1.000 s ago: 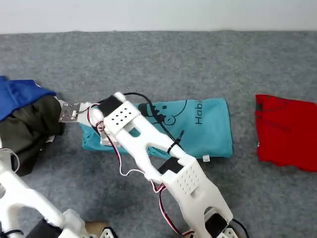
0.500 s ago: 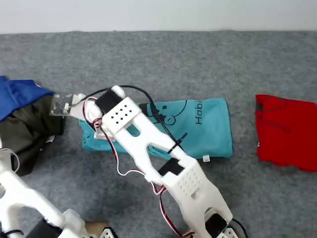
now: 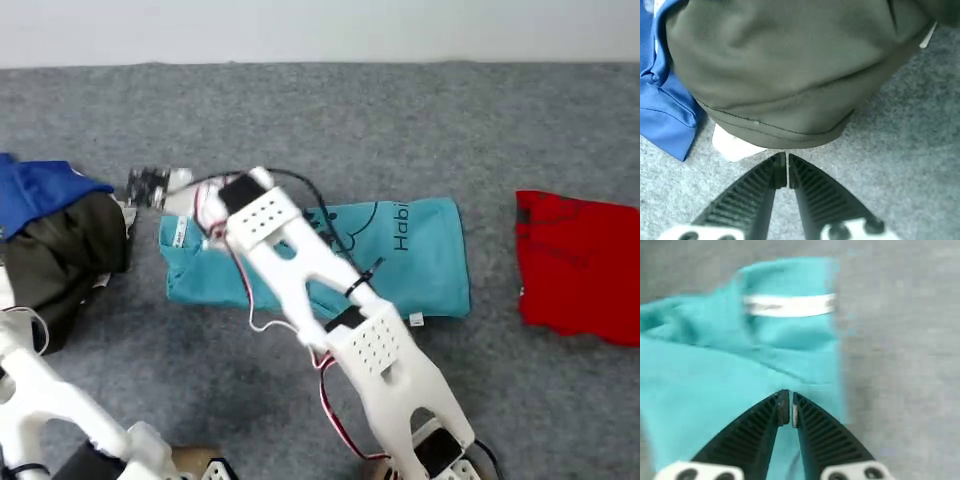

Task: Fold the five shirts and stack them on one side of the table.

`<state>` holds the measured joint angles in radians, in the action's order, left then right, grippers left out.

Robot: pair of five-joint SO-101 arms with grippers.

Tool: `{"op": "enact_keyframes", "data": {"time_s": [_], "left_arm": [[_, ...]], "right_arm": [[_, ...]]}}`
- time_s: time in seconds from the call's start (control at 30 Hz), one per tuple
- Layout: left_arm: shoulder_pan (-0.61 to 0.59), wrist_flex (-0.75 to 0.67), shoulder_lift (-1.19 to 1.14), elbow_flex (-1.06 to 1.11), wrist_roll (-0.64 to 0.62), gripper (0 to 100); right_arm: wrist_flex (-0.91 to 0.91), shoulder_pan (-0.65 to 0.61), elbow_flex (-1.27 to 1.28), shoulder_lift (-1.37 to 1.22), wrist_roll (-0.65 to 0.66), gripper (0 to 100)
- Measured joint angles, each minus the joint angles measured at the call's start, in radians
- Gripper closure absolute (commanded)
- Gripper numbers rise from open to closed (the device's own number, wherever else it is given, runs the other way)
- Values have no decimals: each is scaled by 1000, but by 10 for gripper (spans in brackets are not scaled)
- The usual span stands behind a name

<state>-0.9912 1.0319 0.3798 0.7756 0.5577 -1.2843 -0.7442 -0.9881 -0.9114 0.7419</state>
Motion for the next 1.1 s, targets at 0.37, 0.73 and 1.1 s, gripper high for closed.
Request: {"op": "enact_keyframes", "data": {"time_s": [0.37, 0.73, 1.1], "left_arm": [[0, 25, 0, 0, 2, 983], [0, 196, 0, -124, 0, 984], [0, 305, 0, -212, 0, 984]], "right_arm": [[-345, 0, -299, 0, -54, 980], [-470, 209, -210, 100, -351, 981], [-470, 430, 341, 427, -416, 894]]}}
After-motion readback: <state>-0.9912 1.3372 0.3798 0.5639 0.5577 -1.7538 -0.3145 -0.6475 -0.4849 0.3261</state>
